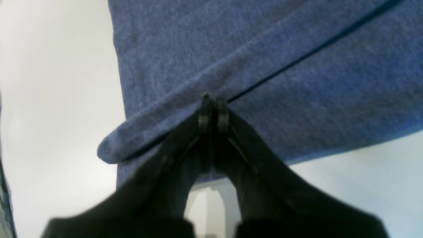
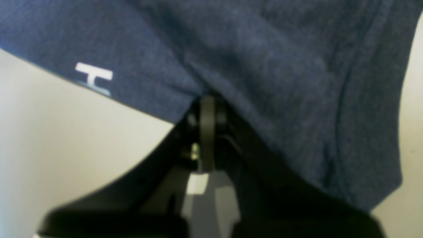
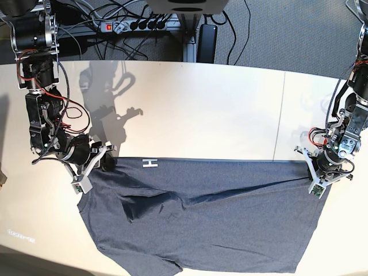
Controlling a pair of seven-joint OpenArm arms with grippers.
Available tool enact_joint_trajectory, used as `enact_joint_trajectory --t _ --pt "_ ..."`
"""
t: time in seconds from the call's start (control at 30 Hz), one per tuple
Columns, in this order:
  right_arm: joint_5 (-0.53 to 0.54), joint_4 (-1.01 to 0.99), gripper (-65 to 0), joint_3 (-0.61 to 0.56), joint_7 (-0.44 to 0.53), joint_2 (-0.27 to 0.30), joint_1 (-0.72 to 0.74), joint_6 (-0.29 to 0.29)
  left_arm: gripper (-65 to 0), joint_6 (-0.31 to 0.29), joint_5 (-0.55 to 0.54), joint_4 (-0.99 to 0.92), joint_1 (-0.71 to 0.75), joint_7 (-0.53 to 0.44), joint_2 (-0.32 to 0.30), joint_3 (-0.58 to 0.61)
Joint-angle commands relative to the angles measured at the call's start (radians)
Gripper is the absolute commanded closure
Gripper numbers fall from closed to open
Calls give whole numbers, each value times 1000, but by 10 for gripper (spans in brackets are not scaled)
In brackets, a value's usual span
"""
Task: Fold the T-shirt properly
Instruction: 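Lift the shirt edge with both grippers and stretch it taut, then pull both grippers apart and away from the hem, flattening the shirt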
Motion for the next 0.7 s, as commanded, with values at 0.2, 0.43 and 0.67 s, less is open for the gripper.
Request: enact_joint_trajectory --t 0.2,0.43,0.67 --pt "95 19 0 4 -120 34 -26 81 -13 -25 74 76 33 89 -41 -10" --pt "94 136 0 21 -119 84 -164 80 -13 39 132 315 185 89 -118 -10" --pt "98 301 0 116 -129 117 -328 80 -13 99 209 417 303 110 -142 -10"
